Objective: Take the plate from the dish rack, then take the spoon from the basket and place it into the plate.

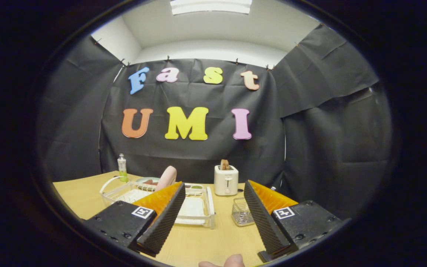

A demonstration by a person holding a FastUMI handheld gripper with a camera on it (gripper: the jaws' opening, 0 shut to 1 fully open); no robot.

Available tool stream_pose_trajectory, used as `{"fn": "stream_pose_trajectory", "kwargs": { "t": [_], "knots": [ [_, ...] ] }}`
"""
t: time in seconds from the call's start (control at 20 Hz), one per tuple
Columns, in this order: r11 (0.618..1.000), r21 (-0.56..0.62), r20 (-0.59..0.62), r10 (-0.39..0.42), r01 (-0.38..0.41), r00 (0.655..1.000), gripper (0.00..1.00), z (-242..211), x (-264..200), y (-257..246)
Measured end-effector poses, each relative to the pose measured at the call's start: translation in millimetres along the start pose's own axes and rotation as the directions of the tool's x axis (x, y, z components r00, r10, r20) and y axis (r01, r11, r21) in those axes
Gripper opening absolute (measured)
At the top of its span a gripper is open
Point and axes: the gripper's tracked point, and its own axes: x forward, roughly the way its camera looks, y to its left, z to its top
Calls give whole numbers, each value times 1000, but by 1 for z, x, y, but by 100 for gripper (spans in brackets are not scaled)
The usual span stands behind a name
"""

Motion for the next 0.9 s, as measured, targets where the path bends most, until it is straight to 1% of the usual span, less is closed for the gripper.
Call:
{"fn": "stream_pose_trajectory", "kwargs": {
  "t": [0.25, 0.45, 0.55, 0.7, 0.8, 0.9],
  "knots": [
    [995, -9, -69, 103, -103, 992, 100, 29, 32, 21],
    [982, 48, -177, 189, -183, 966, 100, 53, 69, 38],
    [973, 70, -242, 229, -219, 943, 100, 62, 89, 51],
    [962, 76, -348, 273, -263, 897, 100, 64, 116, 72],
    [957, 69, -409, 284, -281, 867, 100, 62, 132, 87],
    [958, 46, -465, 272, -284, 843, 100, 56, 149, 99]
  ]
}}
